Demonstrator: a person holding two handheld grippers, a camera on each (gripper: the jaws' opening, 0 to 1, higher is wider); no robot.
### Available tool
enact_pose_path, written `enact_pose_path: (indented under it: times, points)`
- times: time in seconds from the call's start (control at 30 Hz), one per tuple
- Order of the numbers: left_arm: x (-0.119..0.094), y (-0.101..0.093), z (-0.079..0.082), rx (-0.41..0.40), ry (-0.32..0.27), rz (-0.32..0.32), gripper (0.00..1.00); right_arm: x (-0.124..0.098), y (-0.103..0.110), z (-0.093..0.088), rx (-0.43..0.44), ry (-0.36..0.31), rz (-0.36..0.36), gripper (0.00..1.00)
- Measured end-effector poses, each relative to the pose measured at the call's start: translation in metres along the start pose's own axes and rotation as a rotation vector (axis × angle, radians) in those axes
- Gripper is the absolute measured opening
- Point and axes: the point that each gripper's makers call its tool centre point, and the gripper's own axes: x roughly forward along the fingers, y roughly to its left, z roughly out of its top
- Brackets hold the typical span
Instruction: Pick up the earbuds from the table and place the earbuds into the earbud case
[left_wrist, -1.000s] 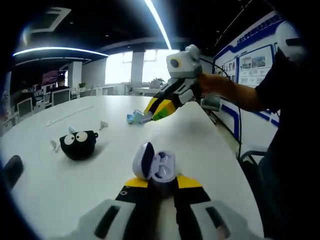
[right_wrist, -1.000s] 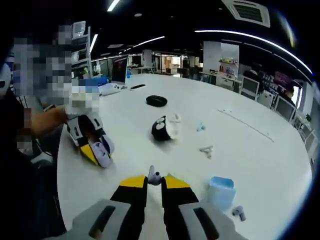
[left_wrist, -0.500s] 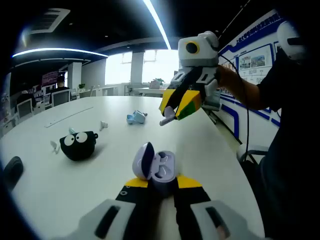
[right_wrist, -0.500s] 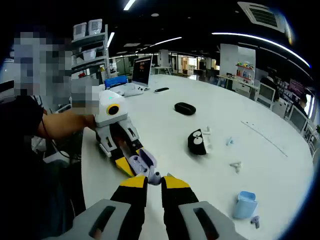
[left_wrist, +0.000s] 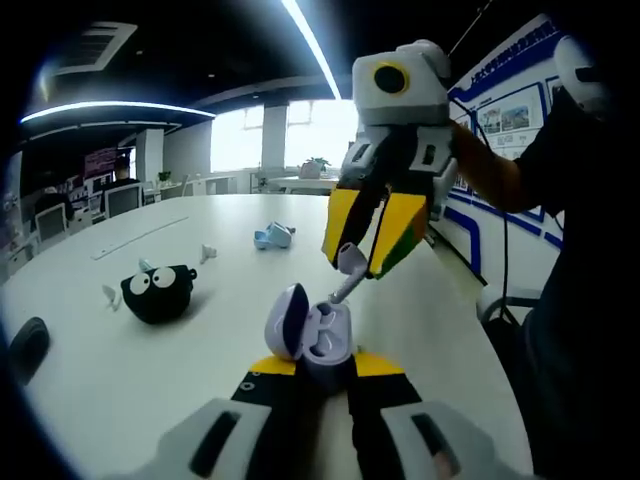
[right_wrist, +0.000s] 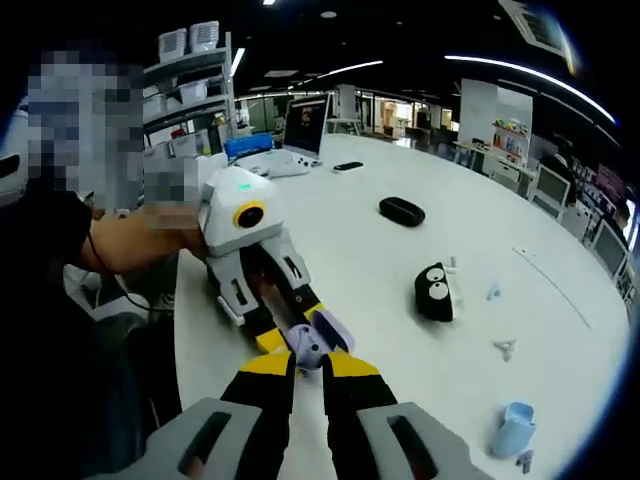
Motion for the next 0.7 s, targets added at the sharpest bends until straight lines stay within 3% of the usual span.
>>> enact_pose_path:
  times: [0.37, 0.7]
  points:
    - [-0.001, -0.002, 0.000, 0.015, -0.003, -0.005, 0.19, 0.013, 0.000, 0.001, 0.008, 0.095, -0.010, 0.11]
    - [0.000, -0.002, -0.001, 0.033, -0.001, 0.003, 0.19, 0.018, 0.001, -0.006, -0.050, 0.250, -0.014, 0.11]
